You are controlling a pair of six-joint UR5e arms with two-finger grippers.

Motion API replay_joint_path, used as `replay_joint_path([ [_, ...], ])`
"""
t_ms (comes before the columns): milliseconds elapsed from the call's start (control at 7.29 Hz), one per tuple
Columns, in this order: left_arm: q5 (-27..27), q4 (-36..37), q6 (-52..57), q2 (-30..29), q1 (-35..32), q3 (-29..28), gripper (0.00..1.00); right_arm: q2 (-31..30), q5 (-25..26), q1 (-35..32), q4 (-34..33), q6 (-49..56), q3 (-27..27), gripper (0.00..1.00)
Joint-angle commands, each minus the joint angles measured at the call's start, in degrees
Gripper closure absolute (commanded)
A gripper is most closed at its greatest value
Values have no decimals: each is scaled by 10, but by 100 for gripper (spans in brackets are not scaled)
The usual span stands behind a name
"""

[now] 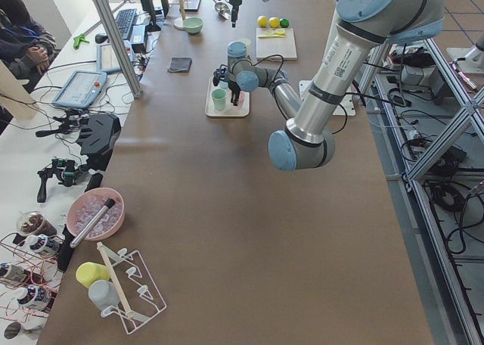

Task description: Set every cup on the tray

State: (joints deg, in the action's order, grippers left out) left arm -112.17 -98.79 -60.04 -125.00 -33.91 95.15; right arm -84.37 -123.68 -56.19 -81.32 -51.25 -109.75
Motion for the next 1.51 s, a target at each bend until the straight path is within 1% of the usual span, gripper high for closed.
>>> replay_joint_path([
  [0, 23, -14, -2, -2, 1, 3, 2, 0, 0, 7, -1, -18, 3, 0],
  [137, 23, -11, 3, -4, -9, 19, 2, -1, 4, 28, -1, -20, 3, 0],
  [411, -10, 5, 11, -1, -58, 43, 2, 1, 13, 71, 0, -21, 3, 0],
  [549, -11, 5, 32, 0, -65, 43, 2, -1, 26, 89, 0, -24, 6, 0],
  [686, -10, 5, 34, 1, -67, 43, 2, -2, 50, 106, 0, -47, 13, 4],
  [823, -10, 5, 34, 1, -67, 43, 2, -2, 68, 121, 0, -73, 15, 22],
  [960, -10, 5, 34, 1, -67, 43, 2, -1, 70, 130, 0, -82, 14, 70],
  [1097, -10, 5, 34, 1, -68, 43, 2, 0, 70, 130, 0, -84, 12, 100],
  [1234, -10, 5, 34, 1, -71, 43, 2, 5, 70, 131, 0, -84, 11, 100],
  [1371, -12, 7, 45, 2, -81, 43, 2, 10, 70, 133, 1, -115, 6, 100],
])
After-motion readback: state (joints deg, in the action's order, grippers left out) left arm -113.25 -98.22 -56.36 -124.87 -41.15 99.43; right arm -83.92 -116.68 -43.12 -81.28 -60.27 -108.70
